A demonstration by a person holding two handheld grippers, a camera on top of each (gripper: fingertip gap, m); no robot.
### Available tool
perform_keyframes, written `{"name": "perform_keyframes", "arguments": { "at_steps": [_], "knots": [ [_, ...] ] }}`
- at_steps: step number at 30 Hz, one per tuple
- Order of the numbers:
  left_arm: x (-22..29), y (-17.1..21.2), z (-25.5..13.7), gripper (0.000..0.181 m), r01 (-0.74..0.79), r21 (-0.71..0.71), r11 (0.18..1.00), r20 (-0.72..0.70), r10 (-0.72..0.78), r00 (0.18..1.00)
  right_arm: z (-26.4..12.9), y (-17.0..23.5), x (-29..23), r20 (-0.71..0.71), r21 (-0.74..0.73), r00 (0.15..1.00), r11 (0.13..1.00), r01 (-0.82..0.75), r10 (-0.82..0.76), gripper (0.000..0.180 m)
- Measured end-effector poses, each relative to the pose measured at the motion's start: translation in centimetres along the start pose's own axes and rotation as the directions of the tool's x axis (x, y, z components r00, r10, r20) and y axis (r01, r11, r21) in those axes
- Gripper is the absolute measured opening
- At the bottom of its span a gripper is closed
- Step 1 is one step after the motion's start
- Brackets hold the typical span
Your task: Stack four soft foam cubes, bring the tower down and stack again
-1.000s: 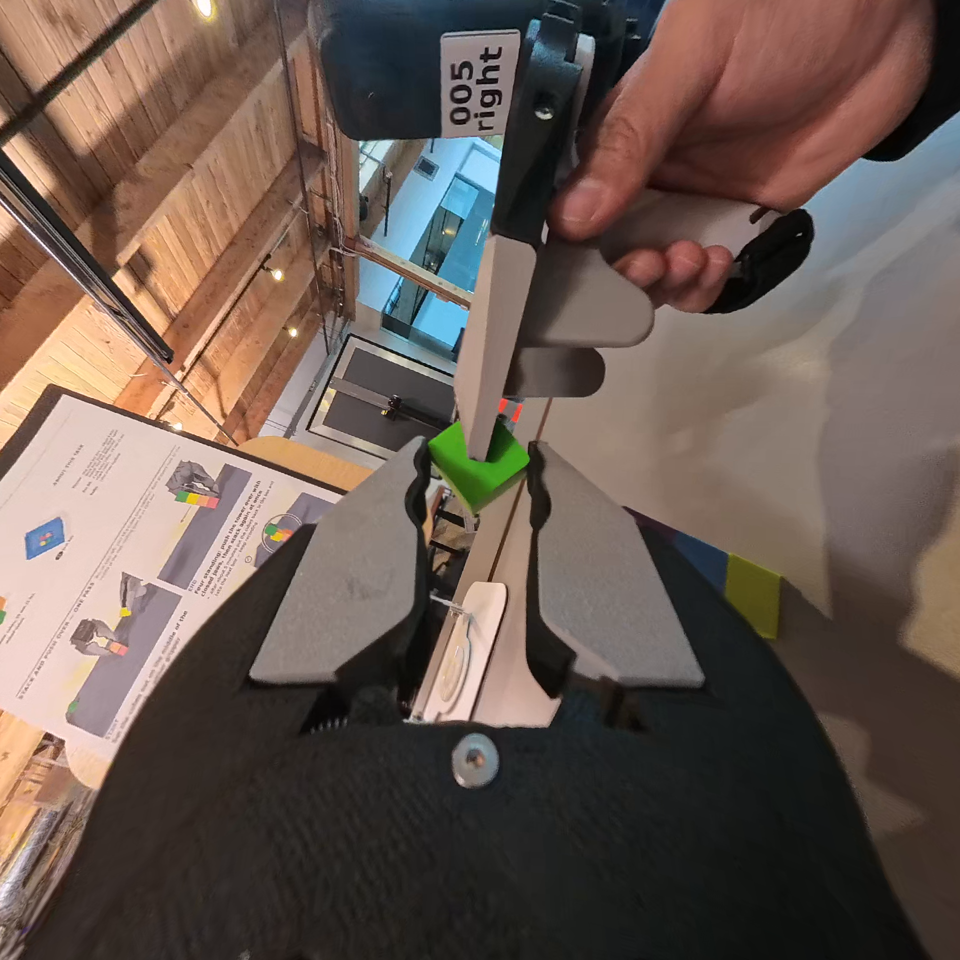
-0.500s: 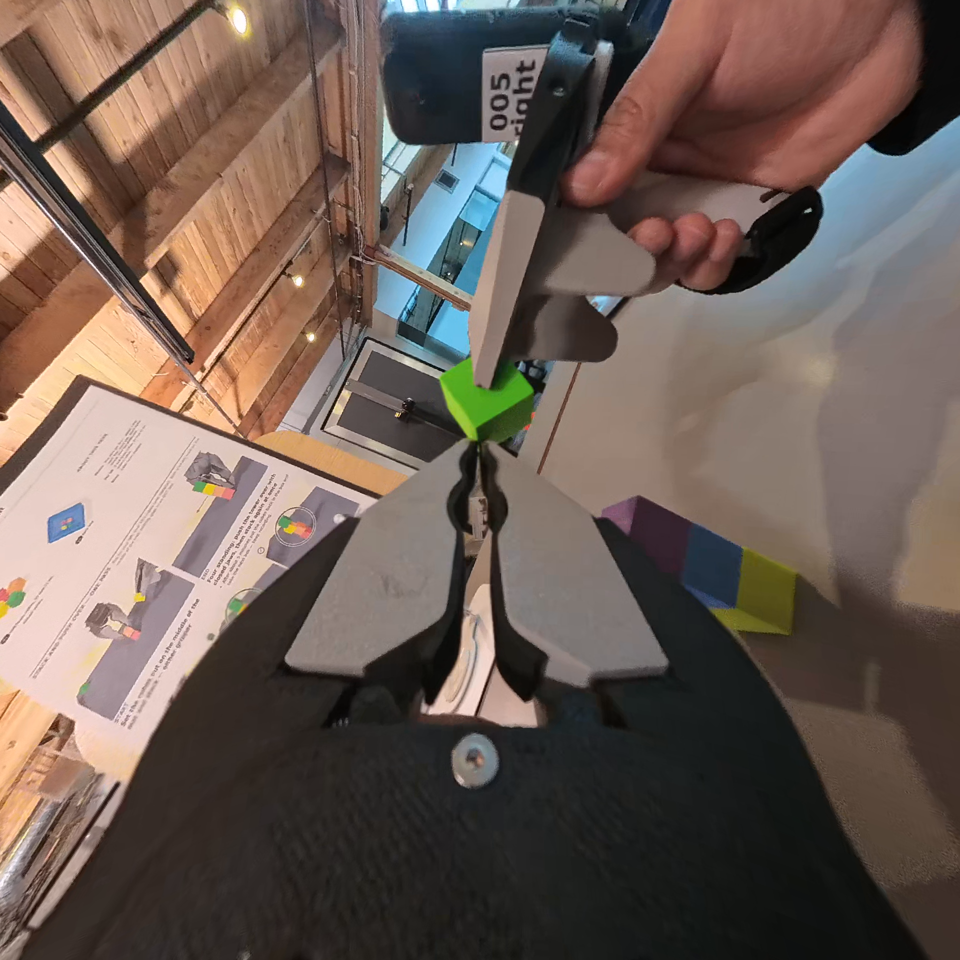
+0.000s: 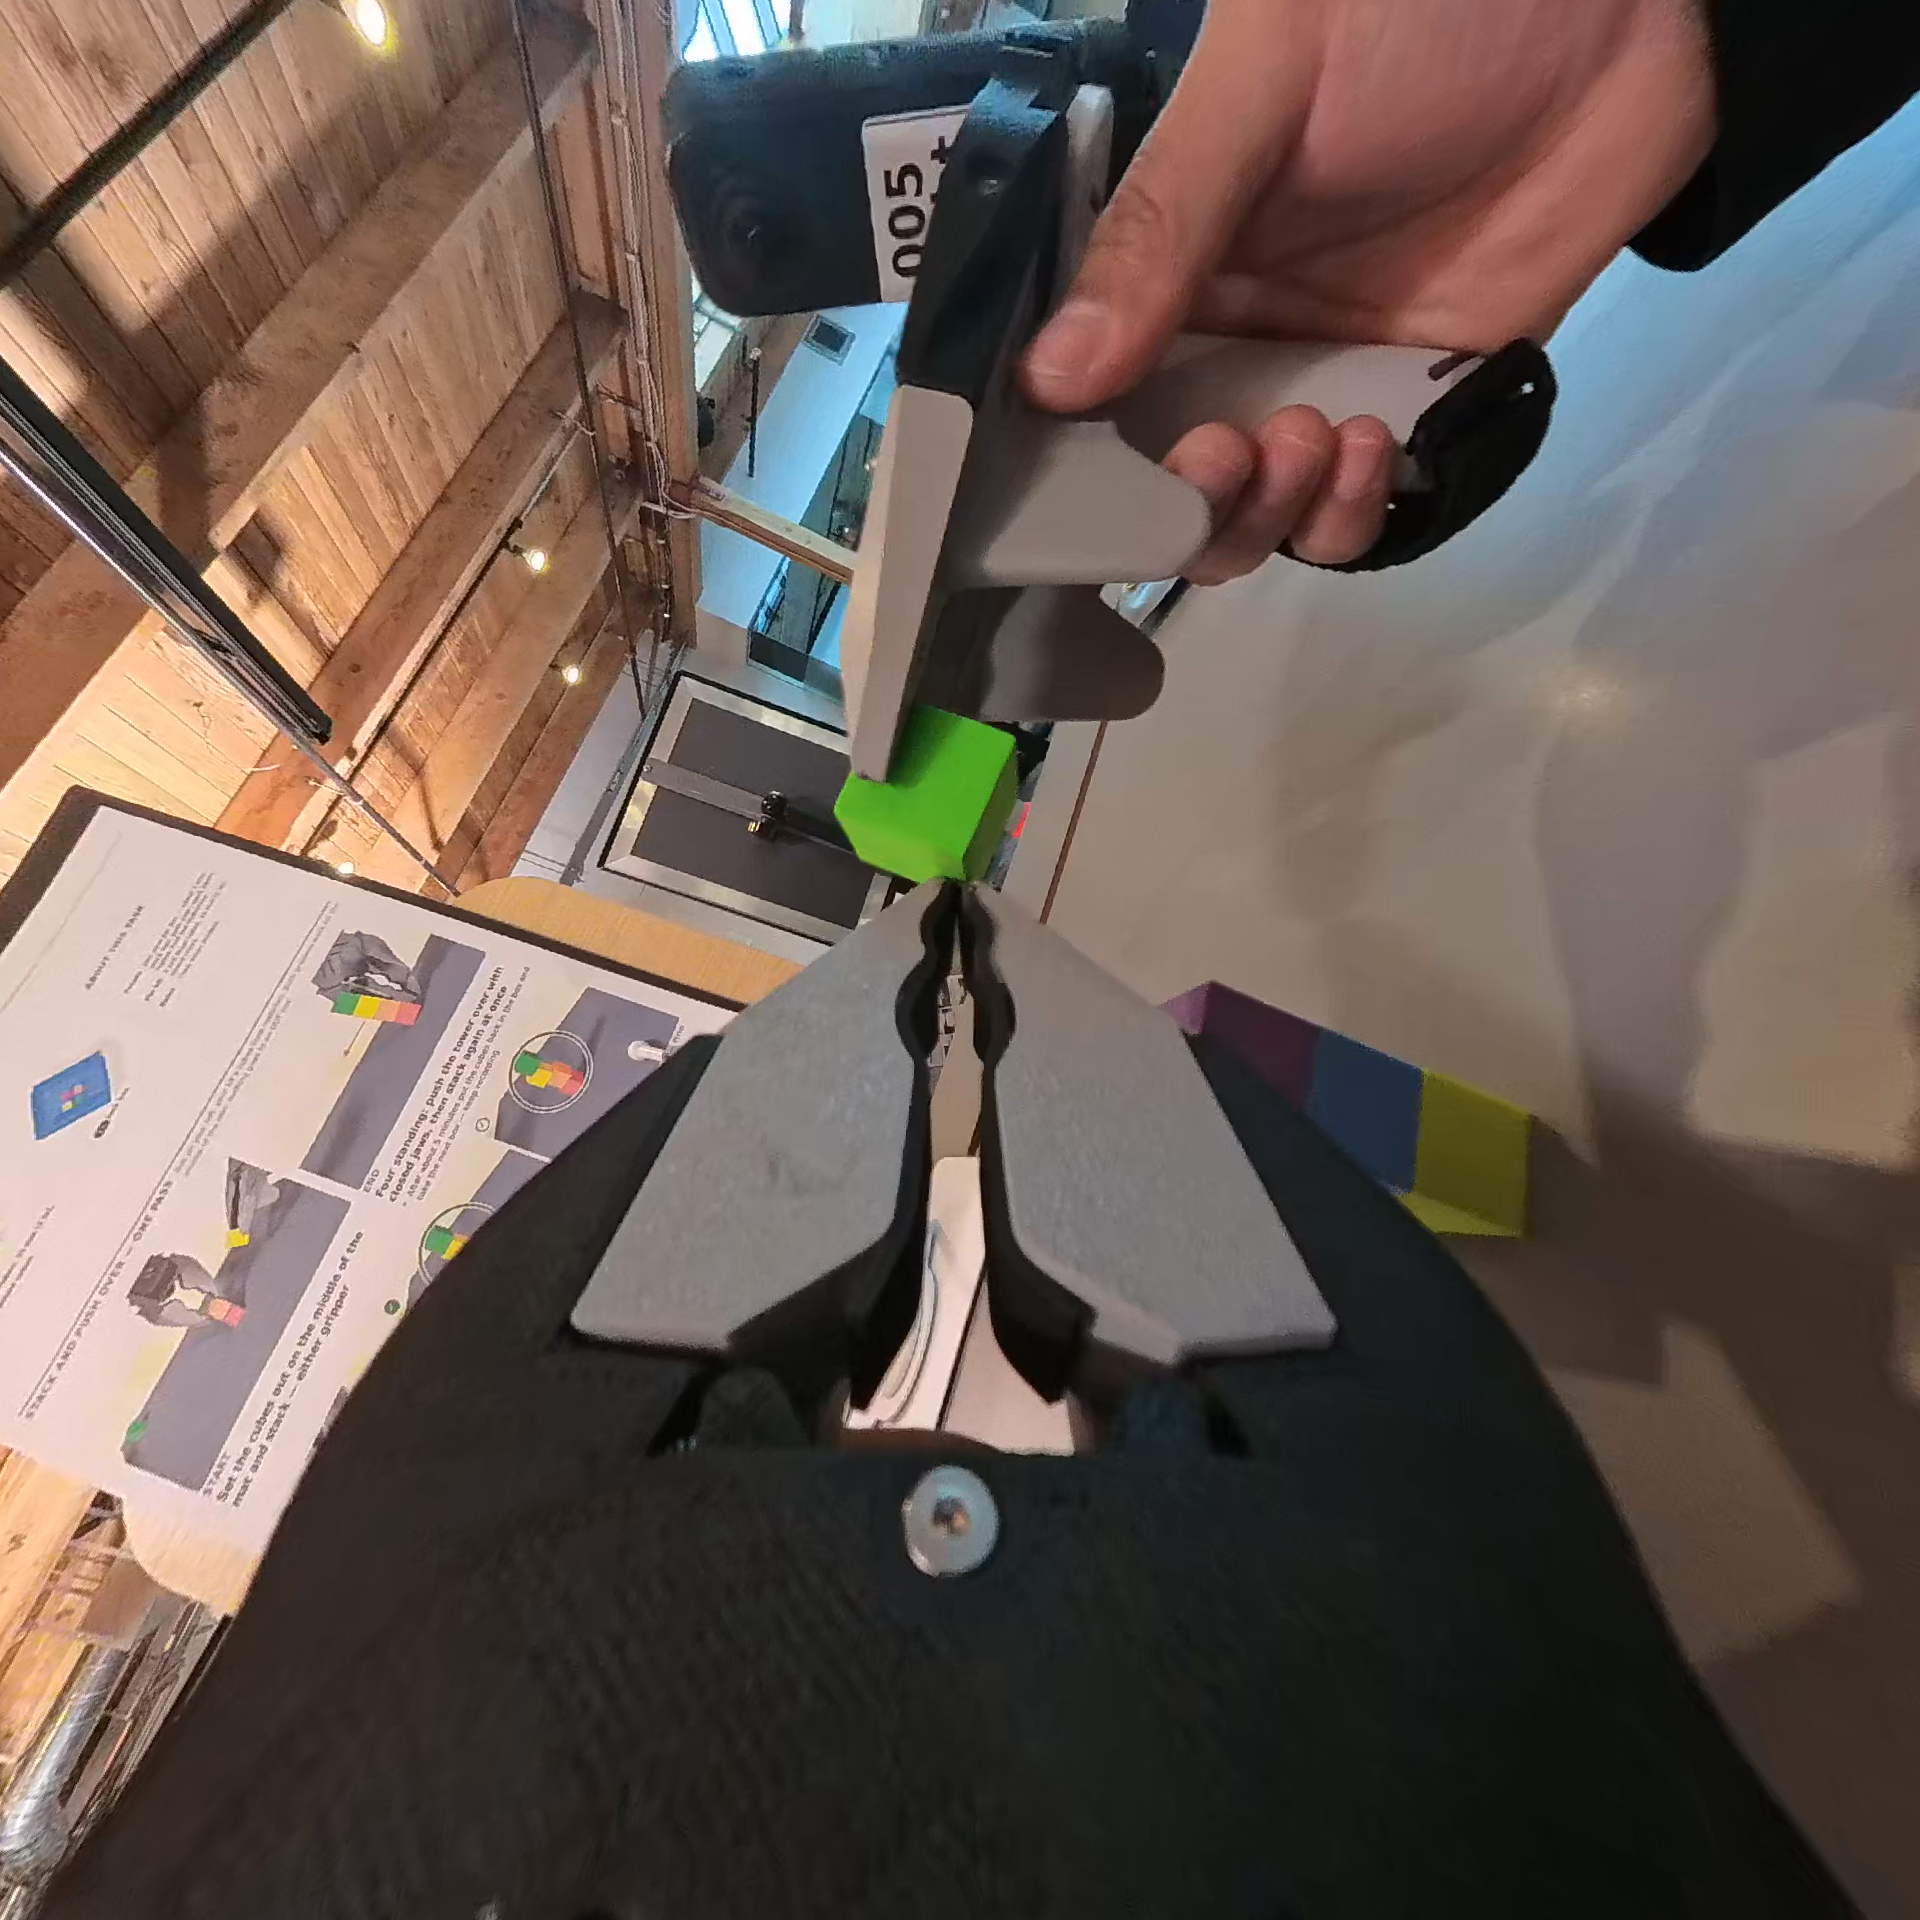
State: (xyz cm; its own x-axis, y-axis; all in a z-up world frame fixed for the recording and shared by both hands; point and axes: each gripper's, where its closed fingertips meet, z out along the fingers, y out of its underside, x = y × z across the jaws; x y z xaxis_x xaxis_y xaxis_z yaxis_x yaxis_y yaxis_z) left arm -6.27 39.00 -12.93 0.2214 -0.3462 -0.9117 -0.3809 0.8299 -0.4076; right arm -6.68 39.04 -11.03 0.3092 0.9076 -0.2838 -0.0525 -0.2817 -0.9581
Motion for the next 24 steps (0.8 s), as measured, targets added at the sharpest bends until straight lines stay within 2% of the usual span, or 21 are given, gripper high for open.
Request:
{"name": "perform_keyframes", "arguments": {
  "at_steps": [6,10,14,17,19,22,24],
  "knots": [
    [0.3,0.0,-0.5,0.001,0.078,0.027,0.997,-0.06,-0.076,0.995,-0.3,-0.2,0.1,-0.025,-0.004,0.998,0.999,0.051,-0.051,0.024],
    [0.4,-0.4,-0.9,0.0,0.281,0.04,0.959,-0.17,-0.271,0.947,-0.6,-0.3,-0.2,-0.006,-0.003,0.997,0.997,0.077,-0.077,0.024],
    [-0.8,0.6,-1.3,0.0,0.427,0.001,0.904,-0.193,-0.419,0.887,-0.3,0.0,-0.5,0.005,-0.019,0.991,0.99,0.137,-0.137,0.024],
    [-1.6,2.4,-0.9,0.0,0.595,-0.071,0.801,-0.187,-0.597,0.78,0.0,0.5,-0.7,0.019,-0.033,0.981,0.981,0.193,-0.192,0.025],
    [-1.0,5.4,-0.4,0.0,0.677,-0.215,0.704,-0.148,-0.709,0.69,0.3,1.1,-0.7,0.03,-0.046,0.974,0.973,0.227,-0.226,0.024],
    [0.9,10.6,-0.4,0.0,0.726,-0.43,0.537,-0.034,-0.813,0.581,0.8,2.2,-0.3,0.051,-0.062,0.965,0.963,0.261,-0.258,0.024],
    [2.3,12.8,-0.7,0.0,0.733,-0.515,0.443,0.015,-0.851,0.525,1.1,2.8,0.3,0.047,-0.082,0.964,0.961,0.264,-0.261,0.025]
  ]
}}
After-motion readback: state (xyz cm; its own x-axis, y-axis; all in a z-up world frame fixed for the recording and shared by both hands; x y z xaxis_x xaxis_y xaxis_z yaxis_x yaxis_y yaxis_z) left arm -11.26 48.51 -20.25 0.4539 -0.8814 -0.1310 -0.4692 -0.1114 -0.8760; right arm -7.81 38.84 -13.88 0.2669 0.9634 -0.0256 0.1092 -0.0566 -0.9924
